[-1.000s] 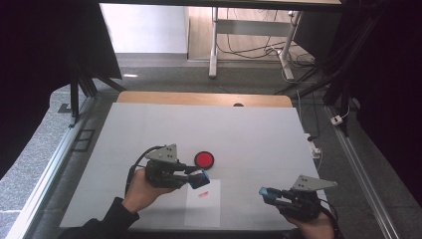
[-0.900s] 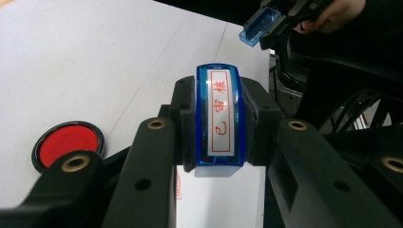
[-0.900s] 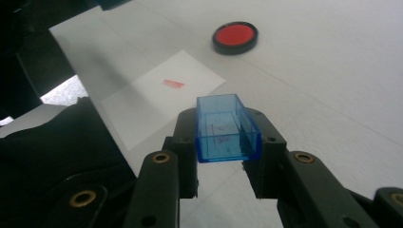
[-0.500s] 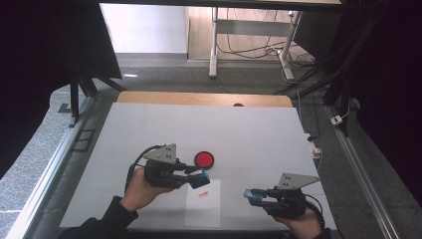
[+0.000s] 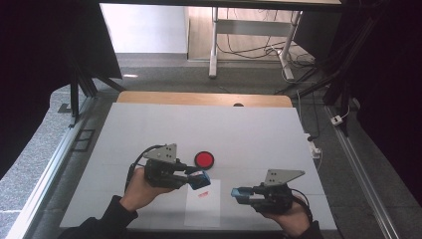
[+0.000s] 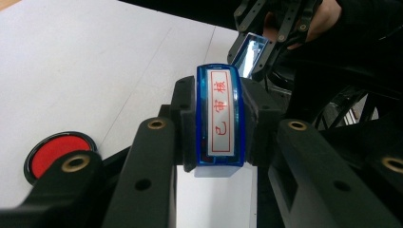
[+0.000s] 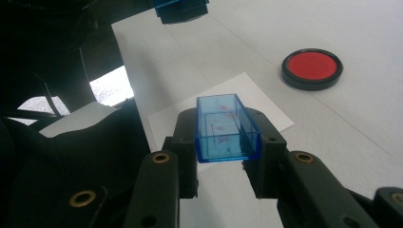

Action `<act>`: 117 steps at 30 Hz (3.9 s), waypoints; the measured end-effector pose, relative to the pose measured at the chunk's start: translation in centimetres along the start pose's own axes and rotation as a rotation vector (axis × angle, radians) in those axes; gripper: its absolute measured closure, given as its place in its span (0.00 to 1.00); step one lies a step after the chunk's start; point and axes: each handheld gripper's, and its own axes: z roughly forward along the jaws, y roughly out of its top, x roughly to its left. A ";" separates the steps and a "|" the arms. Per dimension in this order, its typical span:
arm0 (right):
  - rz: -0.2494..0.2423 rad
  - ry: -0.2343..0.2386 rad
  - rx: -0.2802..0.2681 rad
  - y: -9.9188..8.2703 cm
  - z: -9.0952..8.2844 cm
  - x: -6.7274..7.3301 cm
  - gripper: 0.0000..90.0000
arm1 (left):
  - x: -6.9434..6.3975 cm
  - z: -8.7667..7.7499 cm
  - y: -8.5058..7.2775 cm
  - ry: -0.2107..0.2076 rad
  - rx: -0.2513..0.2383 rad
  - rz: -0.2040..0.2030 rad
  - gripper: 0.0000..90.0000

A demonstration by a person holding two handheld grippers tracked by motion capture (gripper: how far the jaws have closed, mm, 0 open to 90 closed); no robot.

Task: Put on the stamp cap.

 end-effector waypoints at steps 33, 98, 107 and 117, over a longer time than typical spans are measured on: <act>-0.101 0.214 0.011 3.1 6.5 0.3 0.76 | -0.5 0.2 0.2 -0.053 -0.019 0.084 0.78; -0.159 0.228 -0.010 3.5 7.2 0.8 0.62 | -0.7 0.4 0.1 -0.131 -0.006 0.132 0.78; -0.130 0.188 -0.011 3.5 6.8 0.7 0.54 | -0.5 -0.4 0.1 -0.100 -0.004 0.125 0.78; -0.080 0.107 0.006 3.3 6.3 0.5 0.43 | -0.1 -1.2 0.1 -0.056 0.004 0.107 0.78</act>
